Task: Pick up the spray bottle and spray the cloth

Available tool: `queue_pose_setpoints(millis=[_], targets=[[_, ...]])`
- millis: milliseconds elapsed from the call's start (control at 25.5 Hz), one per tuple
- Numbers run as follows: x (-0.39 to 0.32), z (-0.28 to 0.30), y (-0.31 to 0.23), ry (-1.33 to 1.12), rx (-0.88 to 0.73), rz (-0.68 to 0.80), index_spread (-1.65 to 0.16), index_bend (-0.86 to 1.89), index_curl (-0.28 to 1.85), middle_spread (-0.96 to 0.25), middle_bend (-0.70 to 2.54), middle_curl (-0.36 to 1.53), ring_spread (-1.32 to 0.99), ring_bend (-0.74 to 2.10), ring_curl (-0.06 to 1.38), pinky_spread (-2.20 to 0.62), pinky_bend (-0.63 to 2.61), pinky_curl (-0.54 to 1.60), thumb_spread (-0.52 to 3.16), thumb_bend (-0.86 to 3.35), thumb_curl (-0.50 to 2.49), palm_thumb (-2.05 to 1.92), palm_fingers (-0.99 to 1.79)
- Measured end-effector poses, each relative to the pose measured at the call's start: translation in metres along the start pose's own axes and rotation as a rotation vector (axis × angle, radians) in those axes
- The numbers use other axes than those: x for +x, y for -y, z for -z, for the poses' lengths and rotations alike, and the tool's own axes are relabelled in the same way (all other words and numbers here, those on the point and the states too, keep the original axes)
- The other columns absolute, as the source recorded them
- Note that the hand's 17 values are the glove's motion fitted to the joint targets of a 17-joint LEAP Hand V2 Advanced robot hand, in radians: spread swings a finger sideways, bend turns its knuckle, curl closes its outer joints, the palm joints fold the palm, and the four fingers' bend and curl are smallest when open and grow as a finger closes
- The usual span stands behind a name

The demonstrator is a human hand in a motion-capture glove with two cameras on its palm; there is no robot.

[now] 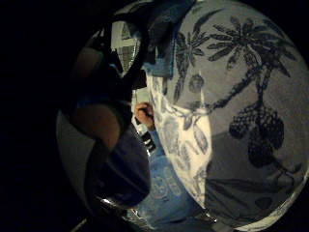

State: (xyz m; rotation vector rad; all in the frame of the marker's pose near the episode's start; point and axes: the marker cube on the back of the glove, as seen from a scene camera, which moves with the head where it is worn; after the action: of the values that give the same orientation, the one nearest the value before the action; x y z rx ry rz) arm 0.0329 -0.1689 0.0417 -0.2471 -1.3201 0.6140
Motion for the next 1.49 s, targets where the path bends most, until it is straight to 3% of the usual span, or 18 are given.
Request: queue_pose_setpoints(millis=[432,707,1021,1257,1414,1493], targets=[[-0.005,-0.007,0.001,-0.008,-0.002,0.022,-0.36,-0.04,-0.02,0.06,0.63,0.42,0.09,1.01,0.39,0.19,0.94,0.38,0.98,-0.03,0.48,0.65,0.51],[-0.034,-0.034,0.0,-0.083,0.025,0.364,-0.36,-0.03,-0.02,0.05,0.63,0.42,0.09,1.01,0.4,0.19,0.91,0.37,0.98,-0.02,0.49,0.66,0.46],[-0.044,-0.128,0.023,-0.232,-0.165,0.707,-0.37,0.01,-0.01,0.03,0.62,0.42,0.07,1.0,0.39,0.18,0.81,0.35,0.97,-0.02,0.49,0.7,0.39],[-0.028,-0.179,0.064,-0.325,-0.332,0.76,-0.38,0.05,0.01,0.01,0.6,0.42,0.06,0.94,0.37,0.16,0.73,0.33,0.95,-0.02,0.5,0.74,0.35],[-0.03,-0.192,0.107,-0.312,-0.178,0.767,-0.39,0.08,0.03,0.01,0.61,0.41,0.04,0.88,0.36,0.13,0.66,0.31,0.93,-0.02,0.51,0.77,0.29],[-0.023,-0.192,0.115,-0.324,-0.177,0.757,-0.39,0.08,0.03,0.0,0.61,0.41,0.04,0.86,0.35,0.12,0.62,0.31,0.92,-0.02,0.51,0.78,0.27]])
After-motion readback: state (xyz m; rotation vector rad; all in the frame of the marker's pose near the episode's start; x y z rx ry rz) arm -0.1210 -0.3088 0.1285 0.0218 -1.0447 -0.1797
